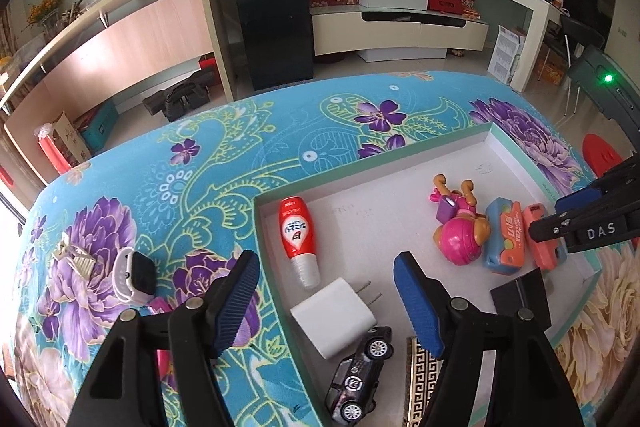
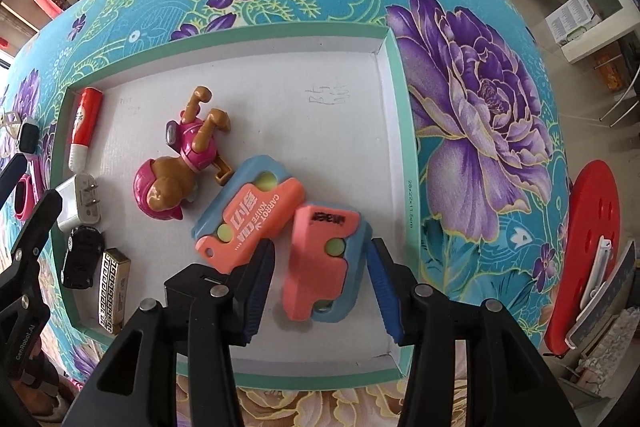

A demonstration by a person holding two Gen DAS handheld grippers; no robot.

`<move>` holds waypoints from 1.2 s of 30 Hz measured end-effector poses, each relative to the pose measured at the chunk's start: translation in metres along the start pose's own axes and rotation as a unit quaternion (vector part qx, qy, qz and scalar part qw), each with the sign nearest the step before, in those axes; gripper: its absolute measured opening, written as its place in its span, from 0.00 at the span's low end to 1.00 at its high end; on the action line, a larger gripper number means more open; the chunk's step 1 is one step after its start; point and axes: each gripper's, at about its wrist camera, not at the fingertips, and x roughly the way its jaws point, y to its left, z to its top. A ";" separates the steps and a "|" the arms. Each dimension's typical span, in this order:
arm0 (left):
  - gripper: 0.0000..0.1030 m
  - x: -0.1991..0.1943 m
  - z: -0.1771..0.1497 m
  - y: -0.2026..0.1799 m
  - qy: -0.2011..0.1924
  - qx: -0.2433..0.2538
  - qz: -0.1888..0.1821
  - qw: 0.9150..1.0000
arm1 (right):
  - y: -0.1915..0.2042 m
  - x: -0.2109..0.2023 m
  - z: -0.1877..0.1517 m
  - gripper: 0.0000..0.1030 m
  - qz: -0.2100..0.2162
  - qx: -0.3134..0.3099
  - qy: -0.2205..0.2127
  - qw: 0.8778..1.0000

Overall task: Organize rigid objects
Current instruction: 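Open the left tool to drop the adapter in the tray while the right tool releases the pink case, then withdraw both open tools from the tray toward the remaining items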

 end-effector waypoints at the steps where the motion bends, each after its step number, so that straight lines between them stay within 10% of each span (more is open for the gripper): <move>1: 0.71 -0.001 0.000 0.005 0.000 -0.003 0.005 1.000 | 0.001 -0.006 0.003 0.48 0.000 -0.001 -0.003 1.000; 17: 0.71 -0.010 -0.019 0.128 0.005 -0.146 0.071 0.987 | 0.082 -0.055 0.023 0.49 0.012 -0.065 -0.042 0.997; 20: 0.71 -0.012 -0.028 0.154 0.007 -0.175 0.083 0.981 | 0.104 -0.056 0.027 0.68 0.019 -0.080 -0.049 0.995; 29: 1.00 -0.013 -0.067 0.237 0.020 -0.286 0.117 0.951 | 0.176 -0.061 0.051 0.75 0.052 -0.113 -0.076 0.989; 36: 1.00 -0.018 -0.087 0.287 0.010 -0.358 0.089 0.930 | 0.231 -0.057 0.064 0.83 0.073 -0.133 -0.079 0.985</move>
